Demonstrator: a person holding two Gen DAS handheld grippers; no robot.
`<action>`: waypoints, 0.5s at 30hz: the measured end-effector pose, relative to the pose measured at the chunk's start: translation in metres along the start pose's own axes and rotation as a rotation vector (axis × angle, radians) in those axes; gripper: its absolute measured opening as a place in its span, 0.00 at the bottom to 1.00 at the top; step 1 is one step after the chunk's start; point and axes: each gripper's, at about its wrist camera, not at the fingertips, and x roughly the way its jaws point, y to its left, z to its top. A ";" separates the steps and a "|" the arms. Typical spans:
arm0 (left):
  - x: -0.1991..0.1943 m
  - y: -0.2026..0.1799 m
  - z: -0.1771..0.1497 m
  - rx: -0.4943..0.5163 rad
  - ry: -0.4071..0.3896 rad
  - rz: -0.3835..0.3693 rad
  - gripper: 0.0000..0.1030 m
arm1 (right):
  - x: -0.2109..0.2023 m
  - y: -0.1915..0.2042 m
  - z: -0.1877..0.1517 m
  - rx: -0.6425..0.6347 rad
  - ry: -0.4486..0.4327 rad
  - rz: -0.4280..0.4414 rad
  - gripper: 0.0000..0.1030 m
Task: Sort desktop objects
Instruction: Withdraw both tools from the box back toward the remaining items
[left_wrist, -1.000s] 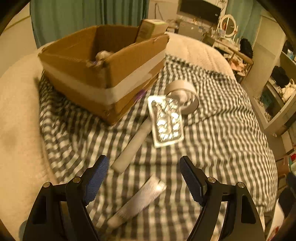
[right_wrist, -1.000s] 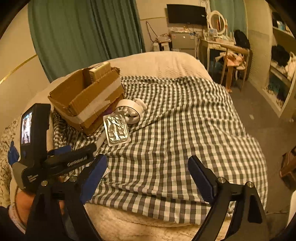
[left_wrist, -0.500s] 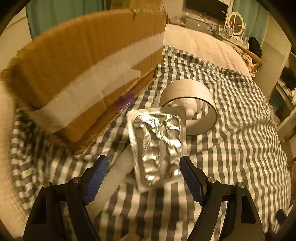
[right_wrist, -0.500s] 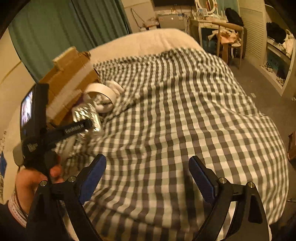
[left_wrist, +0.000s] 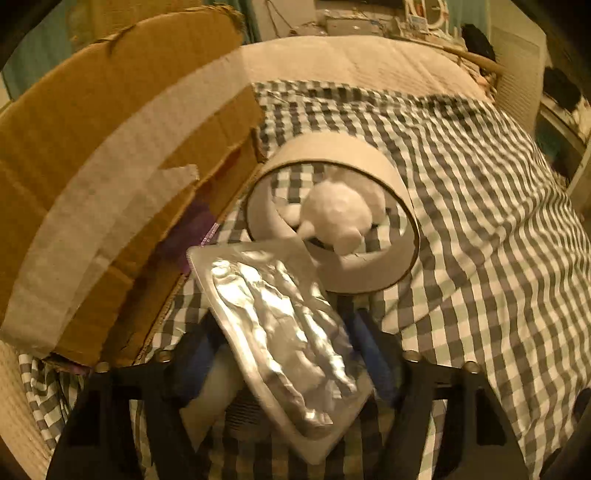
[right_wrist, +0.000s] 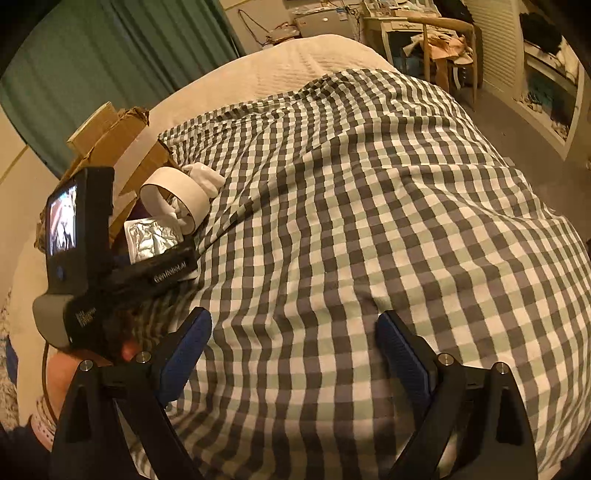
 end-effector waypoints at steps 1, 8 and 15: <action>-0.001 -0.001 0.000 0.020 -0.005 0.004 0.51 | 0.000 0.001 0.000 0.003 0.004 0.000 0.89; -0.022 0.023 -0.002 -0.037 -0.001 -0.098 0.15 | -0.011 0.010 -0.009 -0.002 0.016 -0.003 0.89; -0.069 0.074 -0.016 -0.170 -0.029 -0.257 0.14 | -0.035 0.022 -0.016 0.011 -0.005 0.001 0.89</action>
